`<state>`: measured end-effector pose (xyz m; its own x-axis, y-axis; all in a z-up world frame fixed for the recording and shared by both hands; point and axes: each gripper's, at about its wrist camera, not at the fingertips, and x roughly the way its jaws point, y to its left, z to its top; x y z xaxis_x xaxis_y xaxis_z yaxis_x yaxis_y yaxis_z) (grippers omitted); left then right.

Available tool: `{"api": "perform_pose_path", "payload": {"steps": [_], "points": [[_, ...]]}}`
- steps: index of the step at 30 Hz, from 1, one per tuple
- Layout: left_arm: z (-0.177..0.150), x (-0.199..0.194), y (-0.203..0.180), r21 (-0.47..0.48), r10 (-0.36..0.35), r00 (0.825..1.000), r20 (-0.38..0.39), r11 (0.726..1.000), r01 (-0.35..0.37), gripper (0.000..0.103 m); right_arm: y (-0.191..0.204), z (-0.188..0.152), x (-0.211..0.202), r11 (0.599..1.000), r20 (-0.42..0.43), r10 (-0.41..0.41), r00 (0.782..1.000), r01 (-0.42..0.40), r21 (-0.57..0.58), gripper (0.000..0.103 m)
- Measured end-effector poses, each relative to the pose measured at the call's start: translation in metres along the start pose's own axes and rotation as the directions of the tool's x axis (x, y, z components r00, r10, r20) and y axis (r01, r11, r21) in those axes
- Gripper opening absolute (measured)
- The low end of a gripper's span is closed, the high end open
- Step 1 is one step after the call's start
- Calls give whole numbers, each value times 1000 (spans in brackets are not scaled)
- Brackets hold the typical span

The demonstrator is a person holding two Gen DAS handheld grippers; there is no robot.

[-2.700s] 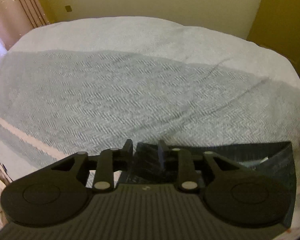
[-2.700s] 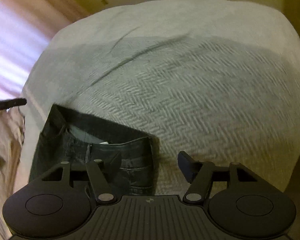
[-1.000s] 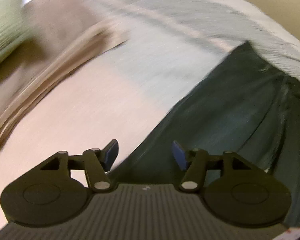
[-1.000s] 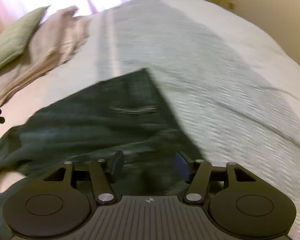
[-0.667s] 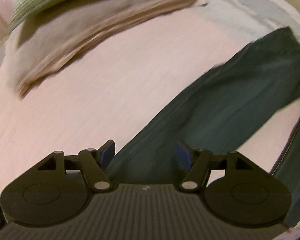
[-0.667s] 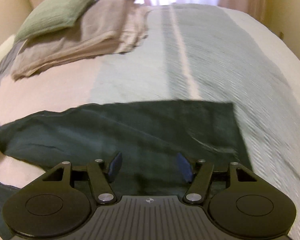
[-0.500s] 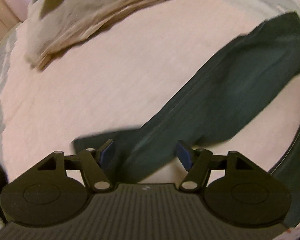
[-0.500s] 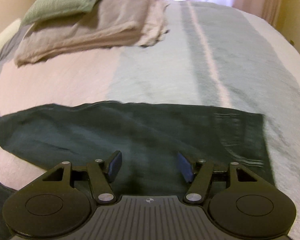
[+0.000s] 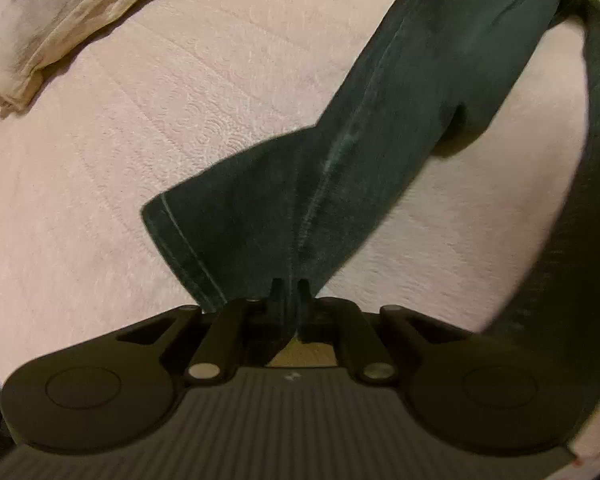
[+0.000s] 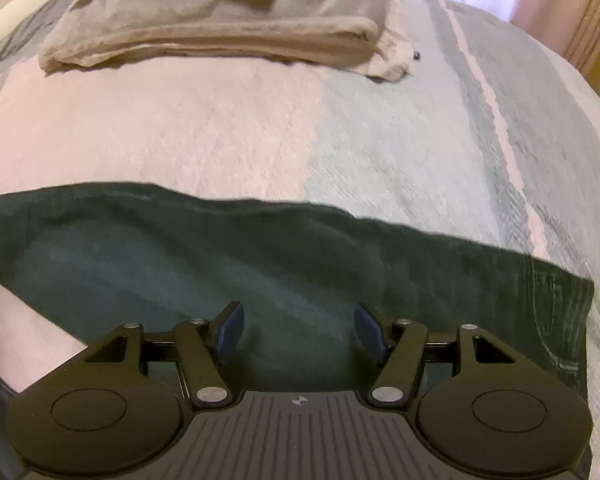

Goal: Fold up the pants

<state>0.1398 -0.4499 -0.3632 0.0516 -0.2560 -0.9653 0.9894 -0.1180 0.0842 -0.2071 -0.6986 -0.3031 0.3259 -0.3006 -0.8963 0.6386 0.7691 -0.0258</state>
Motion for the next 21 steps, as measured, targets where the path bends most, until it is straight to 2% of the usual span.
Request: {"api": "perform_pose_path", "payload": {"steps": [6, 9, 12, 14, 16, 18, 21], "points": [[13, -124, 10, -113, -81, 995, 55, 990, 87, 2, 5, 19, -7, 1000, 44, 0, 999, 1, -24, 59], [29, -157, 26, -129, -78, 995, 59, 988, 86, 2, 2, 27, -6, 1000, 56, -2, 998, 3, -17, 59], [50, -125, 53, -149, -46, 999, 16, 988, 48, 3, -1, 28, -5, 1000, 64, -19, 998, 19, -9, 59], [60, -71, 67, -155, -19, 999, -46, 988, 12, 3, -6, 25, -5, 999, 60, -37, 997, 38, -4, 59], [61, -15, 81, -180, -21, 996, -91, 984, 4, 3, -17, 20, -5, 998, 51, -57, 997, 58, -2, 59], [59, 31, 86, -191, -25, 991, -130, 982, -1, 3, -36, 15, -6, 997, 39, -81, 996, 81, -1, 59], [55, 60, 87, -213, -20, 992, -124, 977, -7, 3, -81, 8, -10, 990, 21, -138, 990, 138, 8, 59]]}}
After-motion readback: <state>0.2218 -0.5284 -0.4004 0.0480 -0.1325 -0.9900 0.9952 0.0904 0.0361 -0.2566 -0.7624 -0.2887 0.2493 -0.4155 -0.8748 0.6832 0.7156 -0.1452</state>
